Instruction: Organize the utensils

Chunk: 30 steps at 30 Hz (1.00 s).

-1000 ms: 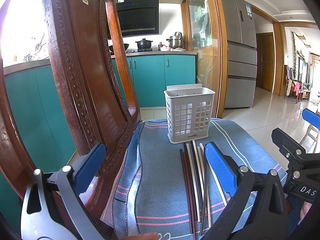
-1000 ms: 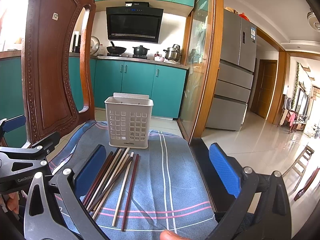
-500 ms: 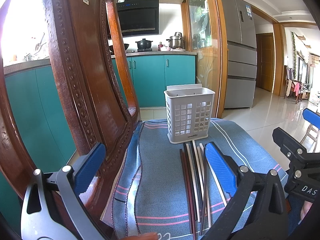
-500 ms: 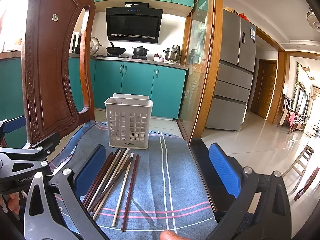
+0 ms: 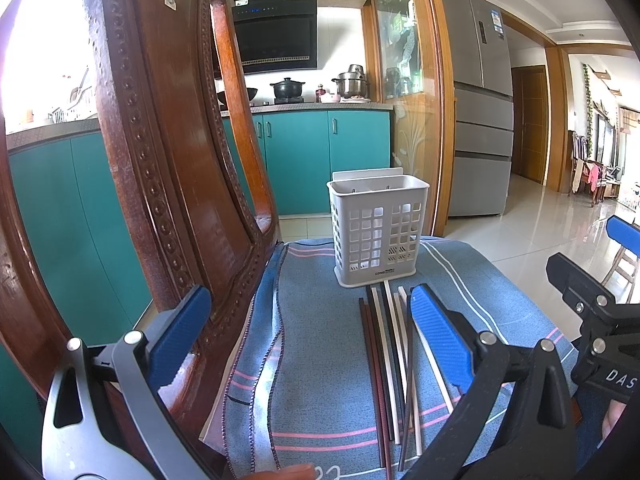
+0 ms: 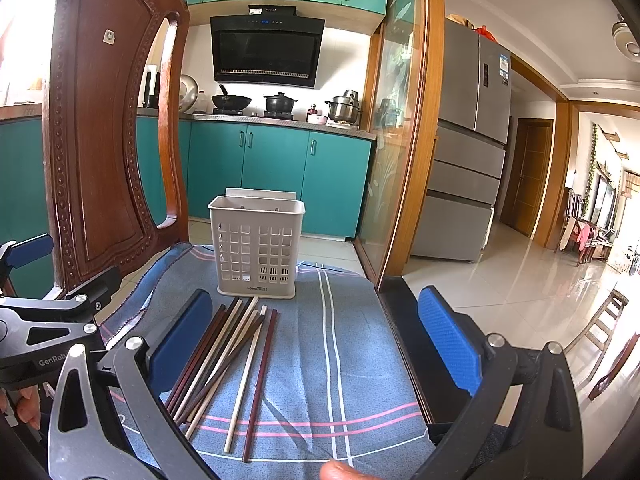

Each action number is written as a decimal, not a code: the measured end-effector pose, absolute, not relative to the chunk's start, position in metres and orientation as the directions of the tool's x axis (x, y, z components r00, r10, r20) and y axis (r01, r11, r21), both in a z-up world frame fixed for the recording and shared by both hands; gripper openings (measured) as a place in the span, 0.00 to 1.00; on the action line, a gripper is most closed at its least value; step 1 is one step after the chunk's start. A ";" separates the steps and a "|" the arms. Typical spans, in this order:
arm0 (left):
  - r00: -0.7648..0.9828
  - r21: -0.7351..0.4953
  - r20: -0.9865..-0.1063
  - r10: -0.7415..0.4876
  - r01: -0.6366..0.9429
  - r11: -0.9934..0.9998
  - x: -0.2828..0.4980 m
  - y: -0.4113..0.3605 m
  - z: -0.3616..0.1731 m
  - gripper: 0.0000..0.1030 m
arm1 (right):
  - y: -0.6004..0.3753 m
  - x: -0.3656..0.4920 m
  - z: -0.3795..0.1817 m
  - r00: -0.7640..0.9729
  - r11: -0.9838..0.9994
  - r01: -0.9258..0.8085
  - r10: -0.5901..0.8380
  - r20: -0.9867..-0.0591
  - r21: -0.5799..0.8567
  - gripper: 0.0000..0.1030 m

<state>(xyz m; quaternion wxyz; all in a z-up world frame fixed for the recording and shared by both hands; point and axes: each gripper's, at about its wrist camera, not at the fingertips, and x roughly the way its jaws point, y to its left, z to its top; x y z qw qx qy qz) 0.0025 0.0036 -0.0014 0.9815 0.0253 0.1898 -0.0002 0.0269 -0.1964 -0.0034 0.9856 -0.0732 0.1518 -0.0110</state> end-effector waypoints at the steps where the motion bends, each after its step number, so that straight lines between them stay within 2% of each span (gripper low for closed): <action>1: 0.928 0.049 -0.373 0.009 0.010 0.999 0.002 0.003 -0.001 0.97 | -0.196 0.027 -0.003 0.954 0.989 -0.001 -0.043 -0.298 -0.147 0.98; 10: 0.927 0.050 -0.374 0.009 0.011 0.999 0.003 0.003 -0.002 0.97 | -0.197 0.026 -0.003 0.953 0.989 0.000 -0.044 -0.298 -0.148 0.98; 13: 0.919 0.050 -0.394 -0.004 0.026 0.998 0.006 0.001 -0.005 0.97 | -0.196 0.034 -0.005 0.944 0.980 0.021 -0.085 -0.317 -0.200 0.98; 16: 0.883 0.049 -0.468 -0.020 0.049 0.998 0.021 -0.003 -0.018 0.97 | -0.201 0.066 -0.015 0.882 0.968 0.017 -0.133 -0.453 -0.251 0.98; 20: 0.828 0.043 -0.560 -0.031 0.066 0.997 0.040 -0.005 -0.036 0.97 | -0.219 0.111 -0.038 0.762 0.989 -0.019 -0.079 -0.642 -0.144 0.98; 21: 0.823 0.049 -0.568 -0.021 0.059 0.997 0.043 -0.005 -0.039 0.97 | -0.219 0.120 -0.044 0.736 0.991 -0.034 -0.061 -0.674 -0.126 0.94; 25: 0.798 0.031 -0.602 -0.020 0.048 0.998 0.056 -0.003 -0.051 0.97 | -0.212 0.157 -0.073 0.628 0.996 -0.088 0.037 -0.778 -0.024 0.58; 27: 0.778 -0.001 -0.627 -0.041 0.052 0.999 0.064 0.000 -0.056 0.96 | -0.204 0.173 -0.085 0.587 0.993 -0.116 0.089 -0.804 0.025 0.53; 30: 0.757 -0.008 -0.652 -0.039 0.045 0.999 0.074 -0.001 -0.064 0.89 | -0.184 0.195 -0.097 0.577 0.986 -0.168 0.096 -0.811 -0.003 0.53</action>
